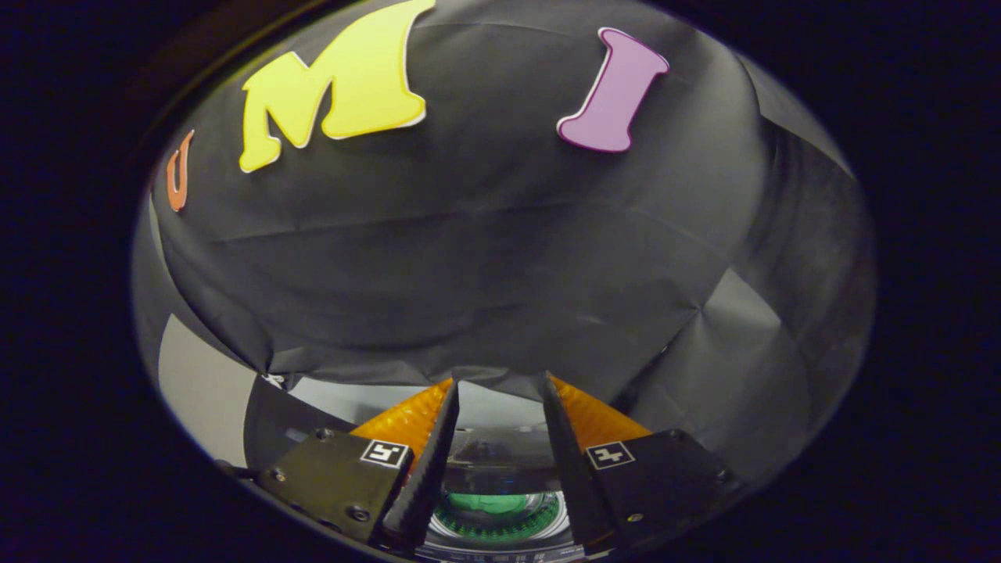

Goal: Put the clothes into the washing machine and then close the washing machine lid.

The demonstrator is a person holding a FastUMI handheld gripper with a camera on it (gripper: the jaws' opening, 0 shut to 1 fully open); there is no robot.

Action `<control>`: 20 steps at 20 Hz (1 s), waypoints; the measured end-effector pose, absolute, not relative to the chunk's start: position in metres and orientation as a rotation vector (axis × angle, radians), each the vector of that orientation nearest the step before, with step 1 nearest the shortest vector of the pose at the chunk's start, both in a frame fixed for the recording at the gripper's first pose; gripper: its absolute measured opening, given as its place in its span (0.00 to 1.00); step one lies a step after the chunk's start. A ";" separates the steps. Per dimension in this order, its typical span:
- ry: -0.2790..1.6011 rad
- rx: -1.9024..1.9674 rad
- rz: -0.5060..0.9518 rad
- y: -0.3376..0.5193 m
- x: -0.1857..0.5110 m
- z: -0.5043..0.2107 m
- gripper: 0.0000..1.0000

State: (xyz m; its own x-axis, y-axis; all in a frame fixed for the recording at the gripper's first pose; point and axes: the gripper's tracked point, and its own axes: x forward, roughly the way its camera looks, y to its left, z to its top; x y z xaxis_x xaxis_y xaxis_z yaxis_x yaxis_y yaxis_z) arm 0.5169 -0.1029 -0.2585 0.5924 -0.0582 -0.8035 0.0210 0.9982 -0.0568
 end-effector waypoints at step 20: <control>0.868 0.023 -0.081 -0.092 0.444 -0.269 0.69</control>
State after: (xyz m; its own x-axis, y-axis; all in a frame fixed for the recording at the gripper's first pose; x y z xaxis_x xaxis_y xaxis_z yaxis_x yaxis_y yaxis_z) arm 0.4438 -0.0918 -0.2686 0.6434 -0.0614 -0.7631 0.0801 0.9967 -0.0127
